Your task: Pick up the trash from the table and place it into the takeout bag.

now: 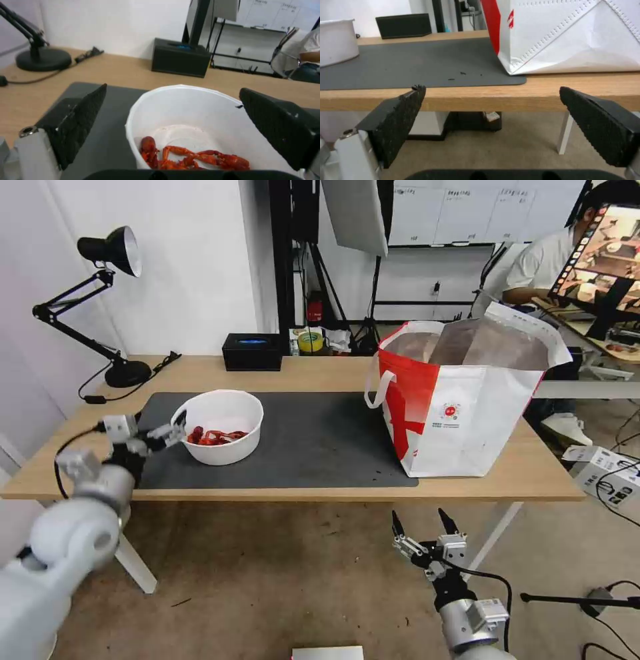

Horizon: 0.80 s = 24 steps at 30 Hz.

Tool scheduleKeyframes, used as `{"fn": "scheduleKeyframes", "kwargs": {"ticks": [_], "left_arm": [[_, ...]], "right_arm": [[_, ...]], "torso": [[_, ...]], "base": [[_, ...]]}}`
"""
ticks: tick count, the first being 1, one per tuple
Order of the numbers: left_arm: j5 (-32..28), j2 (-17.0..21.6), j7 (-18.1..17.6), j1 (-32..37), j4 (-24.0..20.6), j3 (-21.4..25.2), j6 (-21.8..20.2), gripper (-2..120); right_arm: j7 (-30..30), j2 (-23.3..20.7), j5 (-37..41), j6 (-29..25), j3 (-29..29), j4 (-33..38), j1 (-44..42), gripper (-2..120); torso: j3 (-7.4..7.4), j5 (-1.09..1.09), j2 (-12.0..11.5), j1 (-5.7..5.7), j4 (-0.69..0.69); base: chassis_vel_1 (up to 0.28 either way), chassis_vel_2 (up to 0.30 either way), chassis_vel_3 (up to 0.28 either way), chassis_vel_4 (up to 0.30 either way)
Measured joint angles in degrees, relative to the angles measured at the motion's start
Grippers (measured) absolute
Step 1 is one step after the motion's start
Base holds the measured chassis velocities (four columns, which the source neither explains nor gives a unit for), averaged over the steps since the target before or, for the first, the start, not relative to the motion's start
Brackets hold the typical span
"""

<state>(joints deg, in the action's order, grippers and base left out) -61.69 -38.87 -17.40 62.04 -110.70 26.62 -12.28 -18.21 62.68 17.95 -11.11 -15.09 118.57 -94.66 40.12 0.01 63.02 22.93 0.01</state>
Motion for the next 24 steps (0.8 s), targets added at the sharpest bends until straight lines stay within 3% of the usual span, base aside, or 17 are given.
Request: {"fn": "scheduleKeyframes", "kwargs": {"ticks": [4,7,10,11,12,15,19,24], "left_arm": [[-3.12,1.24,-0.33,-2.12,1.61,-0.83,-3.67,100],[-7.04,2.82,-1.03,-3.49,4.23,-0.19,-9.21,100],[-7.92,3.01,-1.41,-4.34,5.01,-0.34,-11.21,100],[-9.11,3.14,-2.97,-6.1,6.95,-0.75,-15.72,100],[-9.11,3.14,-2.97,-6.1,6.95,-0.75,-15.72,100],[-12.88,1.91,-6.51,-9.88,10.08,-1.63,-21.04,100],[-17.16,0.55,-7.03,-13.03,12.11,-2.75,-23.59,100],[-18.91,-0.77,-6.92,-14.83,13.64,-3.52,-23.76,100]], "right_arm": [[0.0,0.0,0.01,0.01,0.0,0.01,0.0,100],[0.0,0.0,0.02,0.01,0.0,0.01,0.0,100],[0.0,0.0,0.02,0.01,0.0,0.01,0.01,100],[0.0,0.0,0.02,0.01,0.0,0.01,0.0,100],[0.0,0.0,0.02,0.01,0.0,0.01,0.0,100],[0.0,-0.01,0.02,0.01,-0.01,0.02,0.01,100],[0.01,-0.01,0.02,0.01,0.0,0.02,0.01,100],[0.01,-0.01,0.02,0.01,-0.01,0.01,0.01,100]], "torso": [[0.0,0.0,0.0,0.0,0.02],[-0.01,0.0,0.0,0.0,-0.03],[-0.01,0.0,0.01,0.0,-0.03],[0.0,0.01,0.0,0.0,0.0],[0.0,0.01,0.0,0.0,0.0],[0.0,0.0,0.0,0.0,-0.01],[0.0,-0.01,0.0,0.0,0.0],[-0.01,0.0,0.0,0.0,0.0]], "base": [[0.0,0.0,0.0,0.0],[0.0,0.0,0.0,0.0],[0.0,0.0,0.0,0.0],[0.0,0.0,0.0,0.0],[0.0,0.0,0.0,0.0],[0.0,0.0,0.0,0.0],[0.0,0.0,0.0,0.0],[0.0,0.0,0.0,0.0]]}}
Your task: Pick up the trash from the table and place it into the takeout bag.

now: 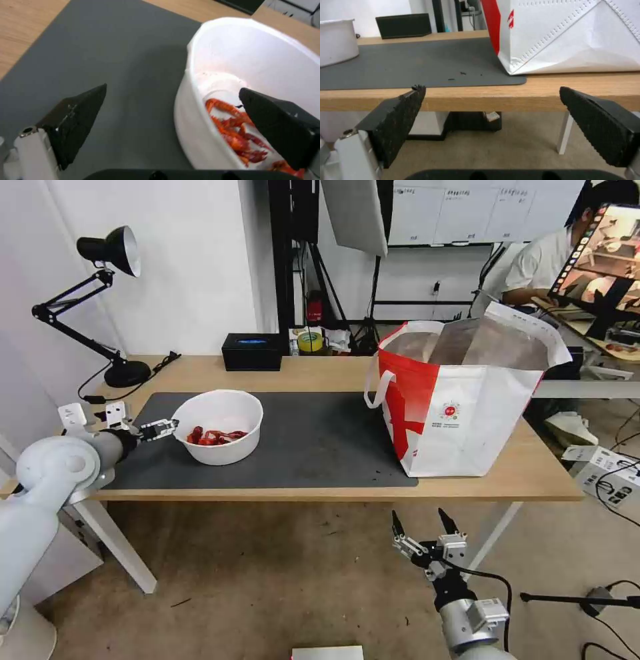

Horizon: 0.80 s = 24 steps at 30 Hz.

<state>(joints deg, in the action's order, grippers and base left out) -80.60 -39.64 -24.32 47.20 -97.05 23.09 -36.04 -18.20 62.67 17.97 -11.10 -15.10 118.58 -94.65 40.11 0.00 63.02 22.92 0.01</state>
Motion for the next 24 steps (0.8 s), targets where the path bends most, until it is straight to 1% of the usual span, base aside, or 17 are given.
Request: {"fn": "scheduleKeyframes", "kwargs": {"ticks": [5,11,16,24], "left_arm": [[-0.11,-0.21,0.25,-0.53,0.59,-0.66,-0.12,100],[0.55,-0.58,1.44,-3.07,2.81,-2.67,-0.87,100],[0.64,-0.84,1.63,-4.46,3.84,-3.72,-0.99,100],[0.27,-1.19,2.16,-6.59,5.21,-5.37,-2.61,100]], "right_arm": [[0.0,0.0,0.0,0.0,0.0,0.0,0.0,100],[0.0,0.0,0.0,0.0,0.0,0.0,0.01,100],[0.01,0.0,0.0,0.0,0.0,0.0,0.0,100],[0.01,0.0,0.0,0.0,0.0,0.0,0.0,100]], "torso": [[0.0,0.0,0.0,0.0,-0.01],[0.0,0.0,0.0,0.0,-0.01],[0.0,-0.01,0.01,0.0,0.0],[0.0,0.0,0.0,0.0,-0.01]], "base": [[0.0,0.0,0.0,0.0],[0.0,0.0,0.0,0.0],[0.0,0.0,0.0,0.0],[0.0,0.0,0.0,0.0]]}}
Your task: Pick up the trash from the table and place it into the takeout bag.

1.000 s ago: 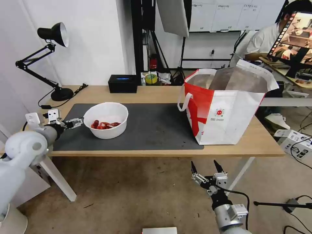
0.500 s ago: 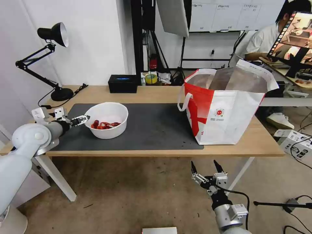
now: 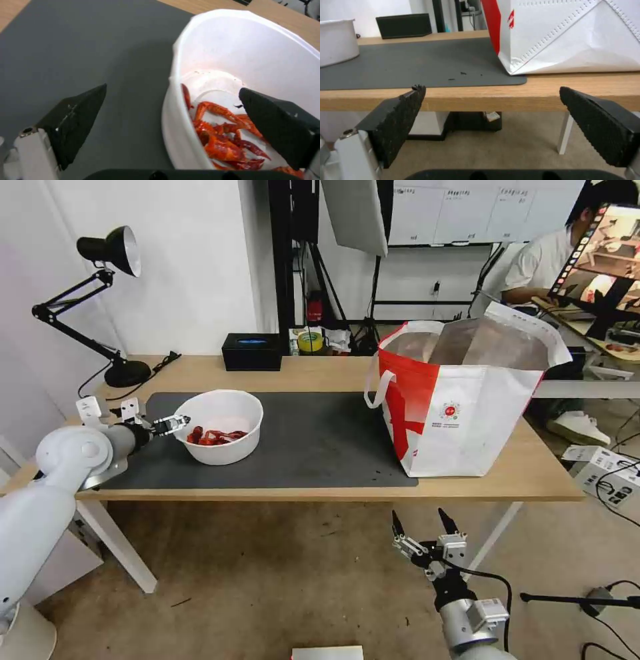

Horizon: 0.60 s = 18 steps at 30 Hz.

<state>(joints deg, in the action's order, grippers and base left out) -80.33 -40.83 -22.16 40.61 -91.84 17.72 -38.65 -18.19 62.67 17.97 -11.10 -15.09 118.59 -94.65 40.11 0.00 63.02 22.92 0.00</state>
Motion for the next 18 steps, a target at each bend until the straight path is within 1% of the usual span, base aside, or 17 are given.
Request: {"fn": "scheduleKeyframes", "kwargs": {"ticks": [4,7,12,15,17,18], "left_arm": [[0.02,-0.18,-0.08,-1.7,1.22,-1.71,-0.87,100],[0.08,-0.79,-0.92,-3.97,3.37,-3.84,-2.26,100],[0.06,-1.11,-1.03,-5.1,4.24,-4.89,-2.9,99],[0.05,-1.22,-1.12,-5.64,4.59,-5.49,-3.26,97],[0.04,-1.25,-1.16,-5.98,4.77,-5.79,-3.53,91],[0.04,-1.25,-1.16,-5.98,4.77,-5.79,-3.53,91]], "right_arm": [[0.0,0.0,0.0,0.0,0.0,0.0,0.0,100],[0.0,0.0,0.0,0.0,0.0,0.0,0.0,100],[0.0,0.0,0.0,0.0,0.0,0.0,0.0,100],[0.0,0.0,0.0,0.0,0.0,0.0,0.0,100],[0.0,0.0,0.0,0.0,0.0,0.0,0.0,100],[0.0,0.0,0.0,0.0,0.0,0.0,0.0,100]], "torso": [[0.0,0.0,0.0,0.0,0.0],[0.0,0.0,0.0,0.0,0.0],[0.0,0.0,0.0,0.0,0.0],[0.0,0.0,0.0,0.0,0.0],[0.0,0.0,0.0,0.0,0.0],[0.0,0.0,0.0,0.0,0.0]], "base": [[0.0,0.0,0.0,0.0],[0.0,0.0,0.0,0.0],[0.0,0.0,0.0,0.0],[0.0,0.0,0.0,0.0],[0.0,0.0,0.0,0.0],[0.0,0.0,0.0,0.0]]}}
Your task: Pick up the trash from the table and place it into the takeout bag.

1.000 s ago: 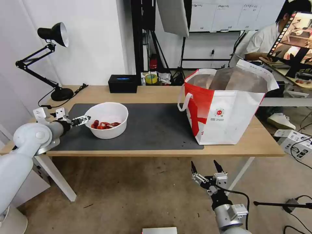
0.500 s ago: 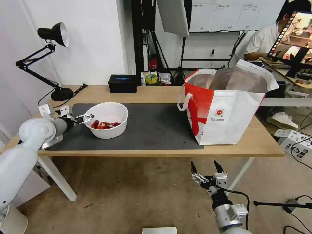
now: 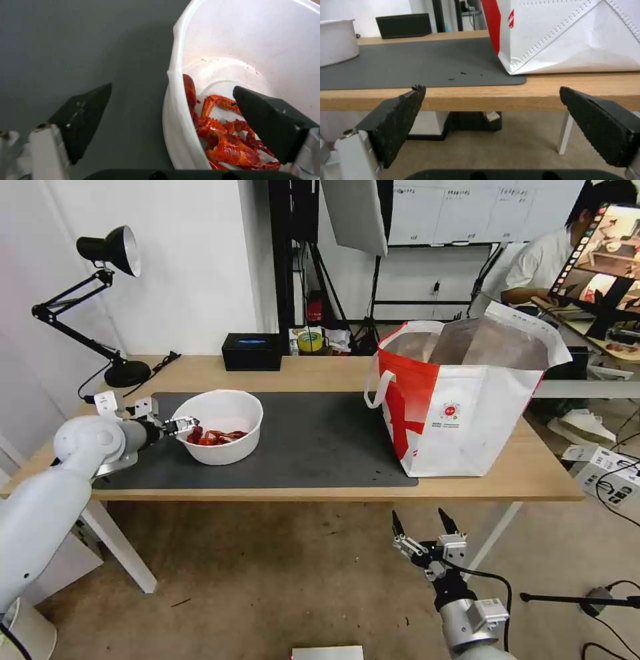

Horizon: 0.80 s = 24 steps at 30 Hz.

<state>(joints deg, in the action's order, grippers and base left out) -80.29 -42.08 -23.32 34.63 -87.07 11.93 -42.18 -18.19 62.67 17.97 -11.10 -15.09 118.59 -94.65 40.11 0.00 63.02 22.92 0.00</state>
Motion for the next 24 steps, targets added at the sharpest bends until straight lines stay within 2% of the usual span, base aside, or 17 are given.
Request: {"fn": "scheduleKeyframes", "kwargs": {"ticks": [3,4,7,8,12,13,16,17,20,21,24], "left_arm": [[-0.34,0.01,-0.03,-0.1,-0.14,-0.1,-0.07,80],[-0.34,0.01,-0.03,-0.1,-0.14,-0.1,-0.07,80],[-0.66,0.01,-0.41,-0.12,-0.25,-0.27,-0.07,68],[-0.66,0.01,-0.41,-0.12,-0.25,-0.27,-0.07,68],[-0.69,0.11,-0.68,0.03,-0.36,-0.37,-0.06,48],[-0.69,0.11,-0.68,0.03,-0.36,-0.37,-0.06,48],[-0.95,0.25,-0.7,0.12,-0.65,-0.37,-0.06,33],[-0.95,0.25,-0.7,0.12,-0.65,-0.37,-0.06,33],[-1.2,0.51,-0.7,0.62,-1.15,-0.33,0.01,19],[-1.2,0.51,-0.7,0.62,-1.15,-0.33,0.01,19],[-1.31,0.87,-0.64,1.59,-1.88,-0.05,0.4,6]], "right_arm": [[0.0,0.0,0.0,0.0,0.0,0.0,0.0,100],[0.0,0.0,0.0,0.0,0.0,0.0,0.0,100],[0.0,0.0,0.0,0.0,0.0,0.0,0.0,100],[0.0,0.0,0.0,0.0,0.0,0.0,0.0,100],[0.0,0.0,0.0,0.0,0.0,0.0,0.0,100],[0.0,0.0,0.0,0.0,0.0,0.0,0.0,100],[0.0,0.0,0.0,0.0,0.0,0.0,0.0,100],[0.0,0.0,0.0,0.0,0.0,0.0,0.0,100],[0.0,0.0,0.0,0.0,0.0,0.0,0.0,100],[0.0,0.0,0.0,0.0,0.0,0.0,0.0,100],[0.0,0.0,0.0,0.0,0.0,0.0,0.0,100]], "torso": [[0.0,0.0,0.0,0.0,0.0],[0.0,0.0,0.0,0.0,0.0],[0.0,0.0,0.0,-0.01,0.0],[0.0,0.0,0.0,-0.01,0.0],[0.0,0.0,0.0,-0.01,0.0],[0.0,0.0,0.0,-0.01,0.0],[0.0,0.0,0.0,0.0,0.0],[0.0,0.0,0.0,0.0,0.0],[0.0,0.0,0.0,-0.01,0.0],[0.0,0.0,0.0,-0.01,0.0],[-0.01,0.0,0.0,-0.01,-0.01]], "base": [[0.0,0.0,0.0,0.0],[0.0,0.0,0.0,0.0],[0.0,0.0,0.0,0.0],[0.0,0.0,0.0,0.0],[0.0,0.0,0.0,0.0],[0.0,0.0,0.0,0.0],[0.0,0.0,0.0,0.0],[0.0,0.0,0.0,0.0],[0.0,0.0,0.0,0.0],[0.0,0.0,0.0,0.0],[0.0,0.0,0.0,0.0]]}}
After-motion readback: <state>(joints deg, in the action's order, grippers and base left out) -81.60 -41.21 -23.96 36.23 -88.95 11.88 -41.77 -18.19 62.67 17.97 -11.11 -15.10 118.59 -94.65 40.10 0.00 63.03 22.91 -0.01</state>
